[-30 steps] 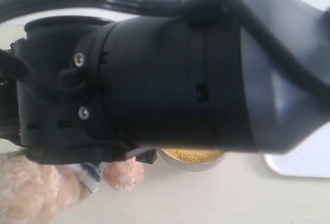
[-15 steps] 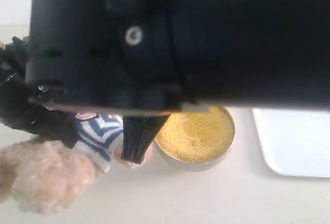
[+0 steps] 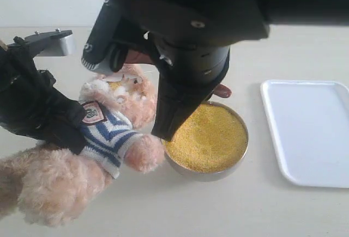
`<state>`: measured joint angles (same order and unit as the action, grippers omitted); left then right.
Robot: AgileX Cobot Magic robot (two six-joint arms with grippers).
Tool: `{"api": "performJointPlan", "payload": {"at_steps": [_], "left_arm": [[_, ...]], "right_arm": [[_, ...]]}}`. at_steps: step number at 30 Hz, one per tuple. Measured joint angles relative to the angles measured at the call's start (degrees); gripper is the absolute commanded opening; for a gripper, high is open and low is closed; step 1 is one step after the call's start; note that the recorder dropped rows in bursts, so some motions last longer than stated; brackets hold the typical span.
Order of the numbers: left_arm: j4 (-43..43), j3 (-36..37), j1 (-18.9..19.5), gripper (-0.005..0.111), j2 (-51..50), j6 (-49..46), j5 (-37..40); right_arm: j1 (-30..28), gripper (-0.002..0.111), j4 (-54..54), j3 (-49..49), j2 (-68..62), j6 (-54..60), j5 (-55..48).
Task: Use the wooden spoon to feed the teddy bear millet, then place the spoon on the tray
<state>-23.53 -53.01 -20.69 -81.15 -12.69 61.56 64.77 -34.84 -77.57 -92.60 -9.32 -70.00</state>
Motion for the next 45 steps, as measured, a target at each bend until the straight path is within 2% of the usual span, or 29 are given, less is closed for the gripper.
{"api": "performJointPlan", "payload": {"at_steps": [7, 12, 21, 45], "left_arm": [[0.0, 0.0, 0.0, 0.004, 0.0, 0.0, 0.0], [0.3, 0.0, 0.0, 0.004, 0.0, 0.0, 0.0], [5.0, 0.0, 0.0, 0.004, 0.0, 3.2, 0.0], [6.9, 0.0, 0.0, 0.004, 0.0, 4.4, 0.4]], "right_arm": [[-10.1, -0.001, 11.3, 0.0, 0.0, 6.2, 0.1], [-14.4, -0.001, 18.4, 1.0, 0.1, 10.0, 0.1], [-15.0, -0.001, 13.4, 12.4, 0.1, 10.2, 0.0], [-15.0, -0.001, 2.1, 18.1, -3.1, 6.5, 0.1]]}}
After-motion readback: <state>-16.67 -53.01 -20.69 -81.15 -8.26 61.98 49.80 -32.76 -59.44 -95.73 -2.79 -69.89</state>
